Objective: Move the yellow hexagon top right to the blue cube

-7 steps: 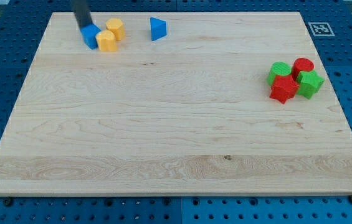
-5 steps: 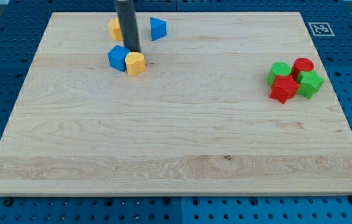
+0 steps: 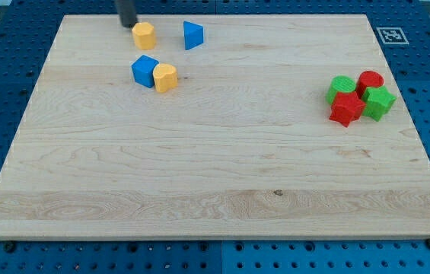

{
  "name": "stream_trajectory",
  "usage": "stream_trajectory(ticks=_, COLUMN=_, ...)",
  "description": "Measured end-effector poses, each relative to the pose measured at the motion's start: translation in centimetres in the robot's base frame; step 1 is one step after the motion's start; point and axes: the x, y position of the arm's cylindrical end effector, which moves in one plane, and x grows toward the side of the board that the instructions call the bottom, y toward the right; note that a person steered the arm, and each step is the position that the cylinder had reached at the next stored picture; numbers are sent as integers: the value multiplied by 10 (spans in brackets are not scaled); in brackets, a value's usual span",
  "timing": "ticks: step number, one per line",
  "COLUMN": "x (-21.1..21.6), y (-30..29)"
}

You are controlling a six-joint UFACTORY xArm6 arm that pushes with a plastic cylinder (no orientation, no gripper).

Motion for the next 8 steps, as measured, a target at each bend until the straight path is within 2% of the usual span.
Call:
stream_trajectory(ticks=1, x=46, y=69)
stream_trajectory(ticks=2, x=79, y=104)
stream_trajectory(ticks=3, x=62, y=93)
stream_trajectory(ticks=5, x=0, y=24)
stream_trajectory(ticks=7, x=6, y=-16)
stream_trajectory(ticks=8, x=44, y=1)
